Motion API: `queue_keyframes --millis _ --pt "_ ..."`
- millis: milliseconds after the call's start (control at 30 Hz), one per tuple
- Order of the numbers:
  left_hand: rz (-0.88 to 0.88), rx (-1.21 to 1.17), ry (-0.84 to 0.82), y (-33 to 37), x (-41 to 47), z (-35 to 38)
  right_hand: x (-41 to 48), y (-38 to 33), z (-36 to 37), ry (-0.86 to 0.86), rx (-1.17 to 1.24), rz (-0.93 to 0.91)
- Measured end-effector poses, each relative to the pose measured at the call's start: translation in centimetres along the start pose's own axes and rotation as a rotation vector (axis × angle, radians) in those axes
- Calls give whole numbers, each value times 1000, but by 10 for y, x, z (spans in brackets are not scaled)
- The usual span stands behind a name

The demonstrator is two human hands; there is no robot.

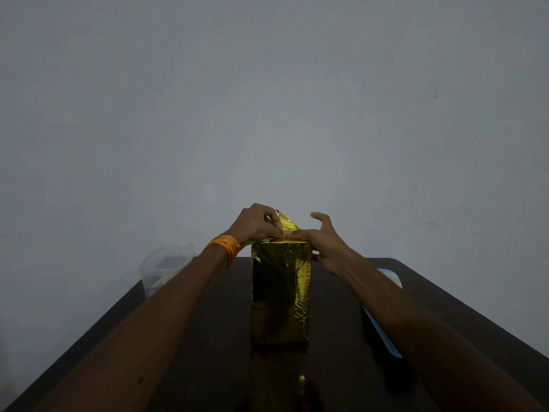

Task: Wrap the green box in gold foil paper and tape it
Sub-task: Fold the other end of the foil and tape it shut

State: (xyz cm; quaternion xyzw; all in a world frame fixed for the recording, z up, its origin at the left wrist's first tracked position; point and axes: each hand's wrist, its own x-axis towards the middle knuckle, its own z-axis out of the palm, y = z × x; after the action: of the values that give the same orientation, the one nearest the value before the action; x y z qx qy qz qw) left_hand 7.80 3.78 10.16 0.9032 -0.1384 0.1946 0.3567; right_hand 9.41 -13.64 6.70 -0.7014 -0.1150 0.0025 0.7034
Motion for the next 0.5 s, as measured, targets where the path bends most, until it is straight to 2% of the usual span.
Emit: queue_keyframes --millis 133,300,500 --pt "43 -37 17 -3 -5 2 0 3 -1 5 4 -1" --pt "-7 -335 211 -12 -14 -3 0 4 -5 9 -14 -2" --pt "-208 -576 16 -30 -36 -4 0 8 -6 -4 -16 -12"
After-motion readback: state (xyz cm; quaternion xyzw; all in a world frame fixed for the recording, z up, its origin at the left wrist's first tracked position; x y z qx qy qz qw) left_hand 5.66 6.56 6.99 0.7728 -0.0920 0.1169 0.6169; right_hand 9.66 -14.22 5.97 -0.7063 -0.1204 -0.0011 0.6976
